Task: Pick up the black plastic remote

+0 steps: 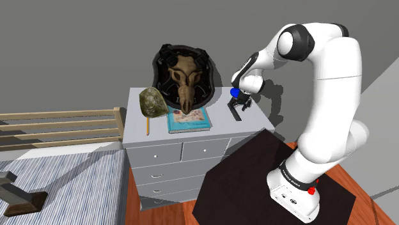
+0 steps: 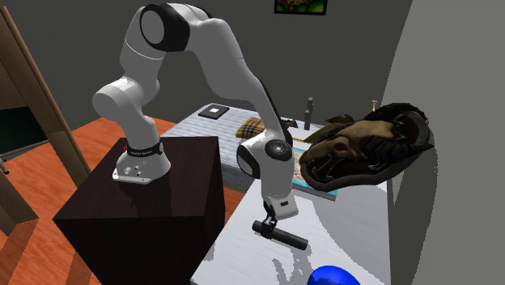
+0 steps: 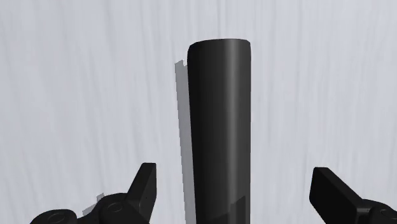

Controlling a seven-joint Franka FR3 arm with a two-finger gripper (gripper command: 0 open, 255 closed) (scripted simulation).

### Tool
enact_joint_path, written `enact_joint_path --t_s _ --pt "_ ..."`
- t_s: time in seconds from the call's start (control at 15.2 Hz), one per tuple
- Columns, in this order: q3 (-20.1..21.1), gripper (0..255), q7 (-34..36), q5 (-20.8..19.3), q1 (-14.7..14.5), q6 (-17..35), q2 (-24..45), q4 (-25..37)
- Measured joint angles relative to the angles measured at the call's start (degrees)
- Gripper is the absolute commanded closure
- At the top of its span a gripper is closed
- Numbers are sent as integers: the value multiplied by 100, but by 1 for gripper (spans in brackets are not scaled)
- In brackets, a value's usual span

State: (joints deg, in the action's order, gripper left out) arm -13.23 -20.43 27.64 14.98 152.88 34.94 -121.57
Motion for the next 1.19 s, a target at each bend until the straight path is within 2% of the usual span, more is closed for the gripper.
enact_joint_path --t_s 0.33,0.4,1.19 --pt "167 0 -137 153 139 214 370 161" --pt "179 255 -147 165 147 232 393 166" --pt "146 255 -132 142 131 199 326 135"
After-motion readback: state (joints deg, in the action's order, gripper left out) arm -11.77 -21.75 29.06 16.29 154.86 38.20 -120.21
